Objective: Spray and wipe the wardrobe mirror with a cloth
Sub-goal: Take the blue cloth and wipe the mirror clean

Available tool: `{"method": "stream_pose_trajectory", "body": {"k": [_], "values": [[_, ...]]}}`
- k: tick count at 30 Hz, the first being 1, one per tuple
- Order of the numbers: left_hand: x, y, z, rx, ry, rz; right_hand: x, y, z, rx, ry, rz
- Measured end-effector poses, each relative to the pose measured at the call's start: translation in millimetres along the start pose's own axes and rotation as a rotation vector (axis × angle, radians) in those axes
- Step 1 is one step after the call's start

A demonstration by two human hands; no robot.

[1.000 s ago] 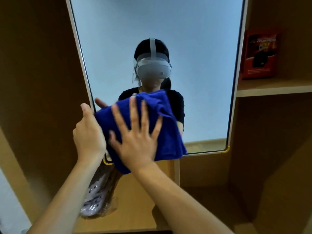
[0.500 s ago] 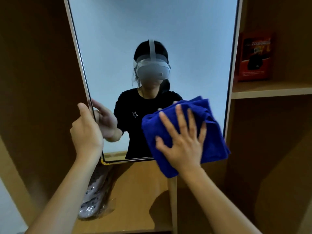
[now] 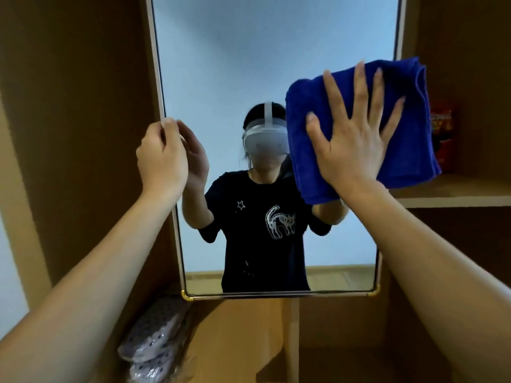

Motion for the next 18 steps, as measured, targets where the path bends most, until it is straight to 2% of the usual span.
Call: {"method": "stream_pose_trajectory", "body": {"k": [5,9,12,18], "values": [[5.3,-5.6,-7.3,0.007,-0.004,-0.025,59.4,-3.1,-15.3,0.002,-0.035,-0.011],[-3.5,-1.6,-10.6,0.009,0.015,0.023,83.6,-6.1,-21.3,0.000,-0.064,0.030],[-29.1,20.2,-16.0,0.021,0.026,0.006,52.5,-9.0,-12.6,-0.015,-0.061,0.026],[-107.6,86.6,-34.2,-0.013,0.046,-0.086,-71.8,-10.4,15.5,0.028,-0.073,0.010]]}}
Point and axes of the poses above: each hand's wrist, its own x-axis away from the middle knuckle, its own z-axis out of the back of the hand, y = z × x, the point moved 4 cm from there along -x, towards the middle knuckle, and after that the axes turned 11 degrees about x, right-handed, at the moved point
